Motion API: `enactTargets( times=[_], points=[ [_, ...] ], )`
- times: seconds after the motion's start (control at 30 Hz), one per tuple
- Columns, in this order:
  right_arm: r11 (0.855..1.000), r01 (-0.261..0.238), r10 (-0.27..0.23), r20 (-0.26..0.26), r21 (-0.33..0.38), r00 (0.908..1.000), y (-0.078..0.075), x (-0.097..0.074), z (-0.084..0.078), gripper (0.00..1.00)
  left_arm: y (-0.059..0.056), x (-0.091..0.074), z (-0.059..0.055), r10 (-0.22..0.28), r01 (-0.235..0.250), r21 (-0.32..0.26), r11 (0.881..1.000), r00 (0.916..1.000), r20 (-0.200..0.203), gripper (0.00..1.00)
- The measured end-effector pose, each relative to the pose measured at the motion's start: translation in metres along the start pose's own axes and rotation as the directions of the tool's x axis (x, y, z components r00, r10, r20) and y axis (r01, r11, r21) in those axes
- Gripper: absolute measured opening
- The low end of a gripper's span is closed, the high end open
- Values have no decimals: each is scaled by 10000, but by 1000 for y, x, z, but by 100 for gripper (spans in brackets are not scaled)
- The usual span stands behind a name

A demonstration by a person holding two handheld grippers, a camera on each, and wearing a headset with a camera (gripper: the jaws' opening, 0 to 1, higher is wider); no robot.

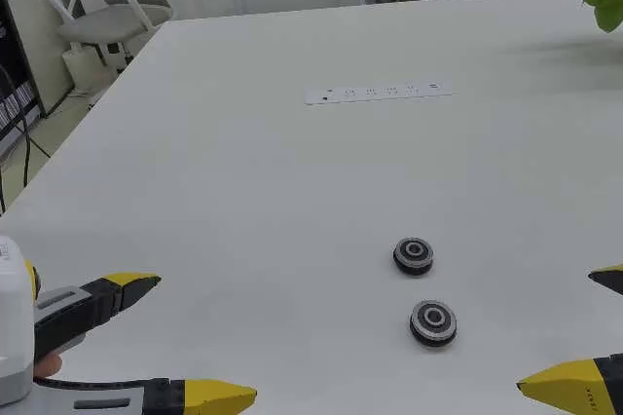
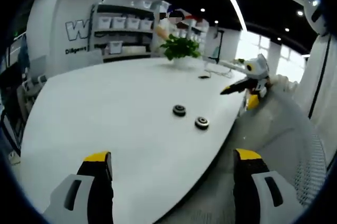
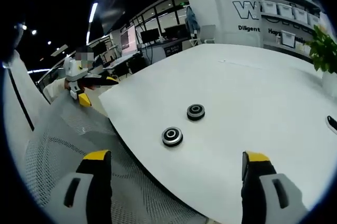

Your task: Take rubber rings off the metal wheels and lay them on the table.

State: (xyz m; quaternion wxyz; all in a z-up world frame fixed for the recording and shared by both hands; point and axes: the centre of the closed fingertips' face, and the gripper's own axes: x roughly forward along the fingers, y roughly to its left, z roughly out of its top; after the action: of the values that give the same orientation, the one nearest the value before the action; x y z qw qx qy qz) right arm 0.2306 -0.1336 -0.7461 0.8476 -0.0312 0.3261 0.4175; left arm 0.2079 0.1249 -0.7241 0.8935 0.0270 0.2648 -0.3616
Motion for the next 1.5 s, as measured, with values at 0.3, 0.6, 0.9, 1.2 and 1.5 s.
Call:
enactTargets(
  times=[0.3, 0.6, 0.9, 1.2, 1.5],
  points=[
    [10000, -55, 55, -110, -72, 9999, 1, 0, -2, 95, -1, 1, -2, -59, 59, -16, 10000, 9999, -103, 97],
    [9999, -95, 91, -267, -132, 9996, 2, 0, -5, 94, -3, 2, -4, -169, 168, -42, 9998, 9996, -219, 97],
    [9993, -360, 356, -475, -78, 9982, 4, 1, -8, 94, -6, 3, -6, -373, 377, 113, 9992, 9986, -380, 99],
    [9987, -512, 510, -212, -74, 9985, 5, -1, -3, 92, -2, -2, -1, -238, 238, 9, 9997, 9997, -14, 100],
    [9992, -410, 410, -288, -1, 9987, 1, -2, -5, 92, 5, -1, -4, -130, 135, 233, 9996, 9997, -221, 100]
  ],
)
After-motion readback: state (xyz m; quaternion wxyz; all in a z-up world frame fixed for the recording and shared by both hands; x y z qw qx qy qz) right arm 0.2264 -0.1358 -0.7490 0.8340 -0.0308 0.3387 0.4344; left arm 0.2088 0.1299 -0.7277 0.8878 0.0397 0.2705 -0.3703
